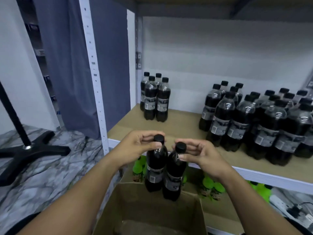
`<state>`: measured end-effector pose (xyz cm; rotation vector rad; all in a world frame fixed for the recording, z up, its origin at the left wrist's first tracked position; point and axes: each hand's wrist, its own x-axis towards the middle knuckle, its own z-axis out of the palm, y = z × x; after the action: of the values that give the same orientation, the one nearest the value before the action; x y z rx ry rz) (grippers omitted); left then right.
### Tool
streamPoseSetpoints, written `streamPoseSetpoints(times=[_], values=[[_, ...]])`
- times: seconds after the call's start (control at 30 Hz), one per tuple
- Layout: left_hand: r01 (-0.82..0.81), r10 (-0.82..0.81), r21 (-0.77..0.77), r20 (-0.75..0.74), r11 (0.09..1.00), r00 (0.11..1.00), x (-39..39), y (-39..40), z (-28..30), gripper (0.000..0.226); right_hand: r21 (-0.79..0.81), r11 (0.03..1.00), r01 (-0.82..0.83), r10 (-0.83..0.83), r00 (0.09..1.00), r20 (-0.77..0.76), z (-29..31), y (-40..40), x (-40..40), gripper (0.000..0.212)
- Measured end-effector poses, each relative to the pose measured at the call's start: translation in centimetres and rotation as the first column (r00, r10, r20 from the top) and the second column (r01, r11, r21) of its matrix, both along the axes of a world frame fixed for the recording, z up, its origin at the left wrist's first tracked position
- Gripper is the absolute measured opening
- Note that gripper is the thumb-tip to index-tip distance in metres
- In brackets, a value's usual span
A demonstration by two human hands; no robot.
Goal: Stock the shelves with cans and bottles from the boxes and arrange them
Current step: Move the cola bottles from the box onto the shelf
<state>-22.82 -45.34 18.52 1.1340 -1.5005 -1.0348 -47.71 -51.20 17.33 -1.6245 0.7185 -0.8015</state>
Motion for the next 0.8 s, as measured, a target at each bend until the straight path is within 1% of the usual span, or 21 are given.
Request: streamPoseSetpoints(times=[0.13, 0.23, 0.37, 0.5, 0.63, 0.8], values=[[-0.019, 0.015, -0.098, -0.040, 0.995, 0.999, -1.4, -2.5, 4.8, 0.037, -0.109, 0.993, 0.038, -0.032, 0.998, 0.063, 5.0, -2.3, -1.0, 0.047], [-0.031, 0.024, -0.134, -0.054, 0.991, 0.998, -2.2, -4.6, 7.4, 0.035, -0.176, 0.982, 0.074, -0.057, 0.993, 0.099, 8.1, -4.2, -1.4, 0.046], [-0.044, 0.039, -0.155, -0.036, 0.987, 0.999, -2.9, -7.4, 9.1, 0.032, -0.177, 0.979, 0.097, -0.076, 0.989, 0.124, 10.6, -6.6, -1.9, 0.046], [-0.086, 0.079, -0.164, -0.053, 0.983, 0.995, -3.5, -10.0, 8.8, 0.033, -0.172, 0.976, 0.132, -0.119, 0.989, 0.087, 10.7, -8.9, -1.8, 0.045], [-0.127, 0.122, -0.195, -0.036, 0.973, 0.992, -3.7, -12.1, 8.1, 0.032, -0.156, 0.973, 0.169, -0.155, 0.983, 0.095, 9.9, -10.7, -1.3, 0.044], [-0.121, 0.114, -0.197, -0.048, 0.973, 0.992, -3.5, -13.3, 7.7, 0.033, -0.184, 0.965, 0.184, -0.172, 0.982, 0.079, 9.6, -10.9, -0.7, 0.044]])
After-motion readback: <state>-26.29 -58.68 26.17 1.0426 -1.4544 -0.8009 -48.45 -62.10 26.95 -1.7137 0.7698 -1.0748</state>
